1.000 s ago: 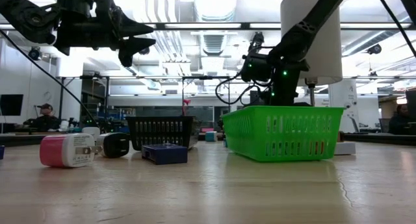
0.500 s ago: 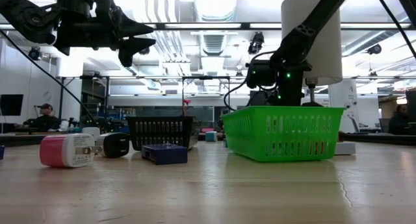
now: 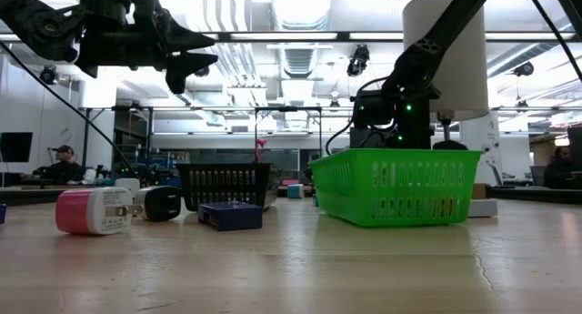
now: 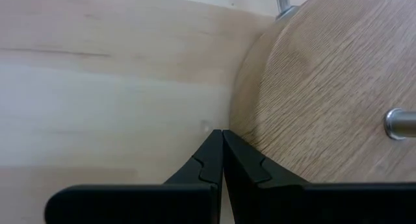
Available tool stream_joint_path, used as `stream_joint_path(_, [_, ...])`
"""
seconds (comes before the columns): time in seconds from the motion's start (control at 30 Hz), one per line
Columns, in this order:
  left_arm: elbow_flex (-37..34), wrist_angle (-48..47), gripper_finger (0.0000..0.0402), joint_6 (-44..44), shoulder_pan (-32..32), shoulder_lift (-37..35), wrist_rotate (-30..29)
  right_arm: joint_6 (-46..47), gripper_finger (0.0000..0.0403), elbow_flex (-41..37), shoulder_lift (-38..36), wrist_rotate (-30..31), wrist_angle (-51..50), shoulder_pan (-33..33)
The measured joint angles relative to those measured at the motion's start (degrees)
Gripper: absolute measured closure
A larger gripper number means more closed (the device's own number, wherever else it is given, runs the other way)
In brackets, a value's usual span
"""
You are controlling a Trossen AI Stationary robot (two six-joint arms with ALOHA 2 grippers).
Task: Pick & Place Office items
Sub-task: Adjust the white lamp
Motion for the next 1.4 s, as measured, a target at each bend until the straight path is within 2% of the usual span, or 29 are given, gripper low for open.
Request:
stream_joint_path(0.9, [0.00, 0.00, 0.0211, 0.00, -0.02, 0.02, 0.00, -3.84, 0.0395, 1.13, 0.04, -3.34, -2.31, -11.89])
stream_joint_path(1.2, [0.00, -0.02, 0.0211, 0.00, -0.02, 0.02, -0.01, -5.15, 0.0395, 2.35, 0.13, -4.13, -2.30, -12.41])
stream_joint_path(1.4, [0.01, -0.01, 0.0211, 0.00, -0.02, 0.02, 0.00, -5.18, 0.0395, 1.85, 0.13, -3.67, -2.23, -10.50])
